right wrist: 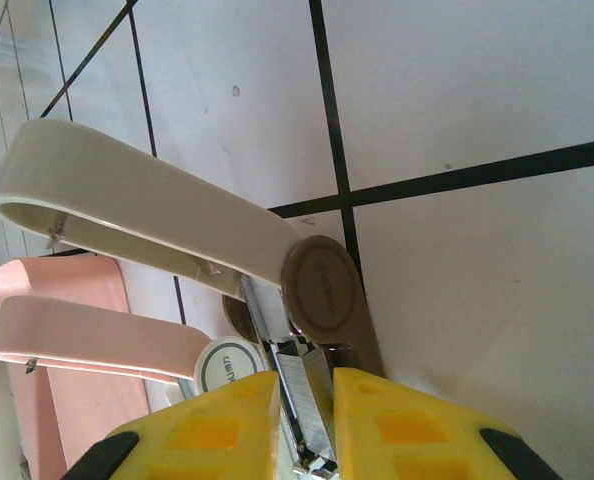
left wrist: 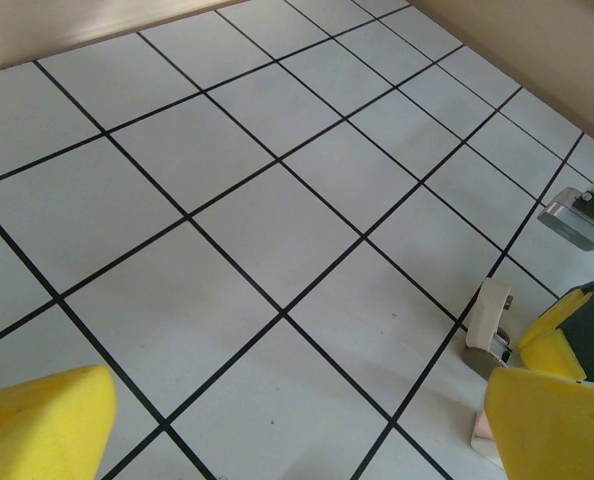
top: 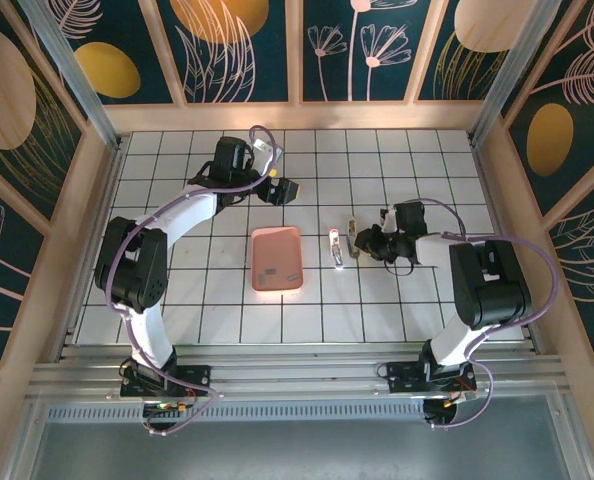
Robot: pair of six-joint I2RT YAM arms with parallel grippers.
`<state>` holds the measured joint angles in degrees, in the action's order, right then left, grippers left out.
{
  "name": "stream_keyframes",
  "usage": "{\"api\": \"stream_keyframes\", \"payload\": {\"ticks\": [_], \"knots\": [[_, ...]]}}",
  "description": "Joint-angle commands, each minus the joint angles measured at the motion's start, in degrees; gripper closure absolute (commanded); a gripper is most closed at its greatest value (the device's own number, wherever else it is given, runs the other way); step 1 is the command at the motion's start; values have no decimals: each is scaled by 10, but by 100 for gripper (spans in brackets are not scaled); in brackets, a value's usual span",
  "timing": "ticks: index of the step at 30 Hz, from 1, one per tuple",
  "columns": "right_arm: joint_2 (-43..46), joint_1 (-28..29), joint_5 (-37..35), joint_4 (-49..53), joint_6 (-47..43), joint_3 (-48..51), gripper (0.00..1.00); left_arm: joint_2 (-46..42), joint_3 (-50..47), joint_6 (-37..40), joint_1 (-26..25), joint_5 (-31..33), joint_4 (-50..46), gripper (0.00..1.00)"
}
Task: Load the staples into the stapler
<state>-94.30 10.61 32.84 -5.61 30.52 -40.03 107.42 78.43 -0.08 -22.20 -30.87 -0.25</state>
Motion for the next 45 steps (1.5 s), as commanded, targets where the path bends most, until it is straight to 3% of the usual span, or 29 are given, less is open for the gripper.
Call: {"api": "stream_keyframes", "payload": {"ticks": [1,11,25,45], "knots": [[-9,5,-5,18,-11,-14,79,8,15,9,-3,-5,-6,6],[-13,7,-20,35,-19,-20,78,10,16,10,-4,-5,-7,6],[-26,7,0,12,-12,-19,87,11,20,12,-5,-4,-10,6],[38,-2,25,-24,13,-2,92,10,24,18,-5,-5,-14,6]]}}
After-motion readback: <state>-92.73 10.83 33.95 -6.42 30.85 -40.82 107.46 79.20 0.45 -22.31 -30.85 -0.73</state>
